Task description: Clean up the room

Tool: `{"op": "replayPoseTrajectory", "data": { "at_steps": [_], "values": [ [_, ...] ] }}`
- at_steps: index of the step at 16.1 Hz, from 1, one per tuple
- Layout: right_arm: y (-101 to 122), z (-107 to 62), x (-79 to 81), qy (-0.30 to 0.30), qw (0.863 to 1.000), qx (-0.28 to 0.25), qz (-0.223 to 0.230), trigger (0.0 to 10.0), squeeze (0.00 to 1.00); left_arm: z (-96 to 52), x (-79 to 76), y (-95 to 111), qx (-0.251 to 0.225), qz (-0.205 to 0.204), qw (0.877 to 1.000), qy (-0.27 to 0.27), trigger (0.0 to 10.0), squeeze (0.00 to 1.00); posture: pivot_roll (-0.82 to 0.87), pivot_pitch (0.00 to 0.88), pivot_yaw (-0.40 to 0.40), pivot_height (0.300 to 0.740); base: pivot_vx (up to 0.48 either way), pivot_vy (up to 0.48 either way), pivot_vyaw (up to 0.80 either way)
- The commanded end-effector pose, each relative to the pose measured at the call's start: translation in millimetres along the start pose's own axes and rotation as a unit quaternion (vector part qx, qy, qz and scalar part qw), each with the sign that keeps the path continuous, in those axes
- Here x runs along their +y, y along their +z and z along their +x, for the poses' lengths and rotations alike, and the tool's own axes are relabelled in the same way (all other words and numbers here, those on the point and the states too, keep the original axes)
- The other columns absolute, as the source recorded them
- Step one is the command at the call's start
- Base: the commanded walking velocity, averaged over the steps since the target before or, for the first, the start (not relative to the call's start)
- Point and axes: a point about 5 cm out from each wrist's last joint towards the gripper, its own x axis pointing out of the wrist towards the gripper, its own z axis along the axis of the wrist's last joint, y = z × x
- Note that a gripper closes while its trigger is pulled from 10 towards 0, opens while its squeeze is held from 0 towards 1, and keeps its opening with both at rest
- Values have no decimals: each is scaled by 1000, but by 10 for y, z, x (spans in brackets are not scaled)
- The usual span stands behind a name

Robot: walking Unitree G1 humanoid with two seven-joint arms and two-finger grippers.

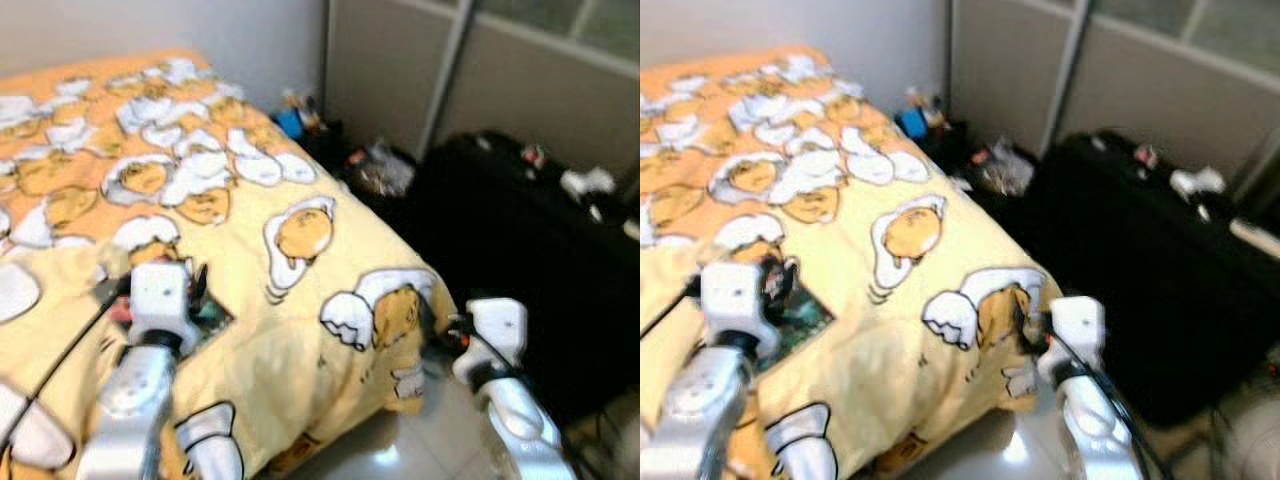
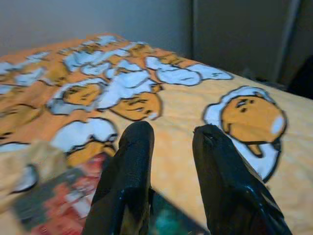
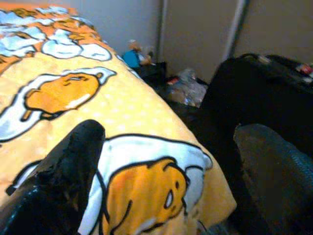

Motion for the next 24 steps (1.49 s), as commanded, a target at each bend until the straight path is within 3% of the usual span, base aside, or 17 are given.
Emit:
{"op": "replayPoseTrajectory", "data": {
  "at_steps": [1, 11, 15, 16, 17, 18, 24],
  "values": [
    [-16, -9, -78, -13, 1000, 7, -1, 10000, 1000, -3, -62, -9, 4, 0, 1000, -13, 10000, 0, -23, 0, 2, 740, 0, 0, 800],
    [-78, -119, -68, -16, 1000, 16, 3, 10000, 1000, -117, -71, -47, 15, 15, 999, -33, 10000, 0, -15, 0, 13, 740, 0, 0, 800],
    [-99, -178, -118, -38, 999, 14, 16, 10000, 1000, -134, -48, -38, 16, 26, 999, -34, 10000, 0, -18, 0, 4, 740, 0, 295, 394],
    [-103, -194, -132, -41, 999, 14, 18, 10000, 890, -149, -61, -55, 19, 25, 999, -35, 10000, 0, -25, 0, 5, 740, 0, 371, 0],
    [-104, -201, -136, -42, 999, 13, 20, 10000, 890, -155, -66, -61, 20, 25, 999, -36, 10000, 0, -27, 0, 6, 740, 0, 371, 0],
    [-97, -212, -144, -44, 999, 11, 25, 10000, 0, -165, -74, -73, 22, 24, 999, -38, 10000, 0, -30, 0, 6, 740, 0, 379, 0],
    [-97, -192, -157, -48, 998, 15, 27, 10000, 0, -152, -63, -96, 24, 19, 999, -36, 10000, 0, -26, 0, 1, 740, 0, 380, 0]
  ]
}}
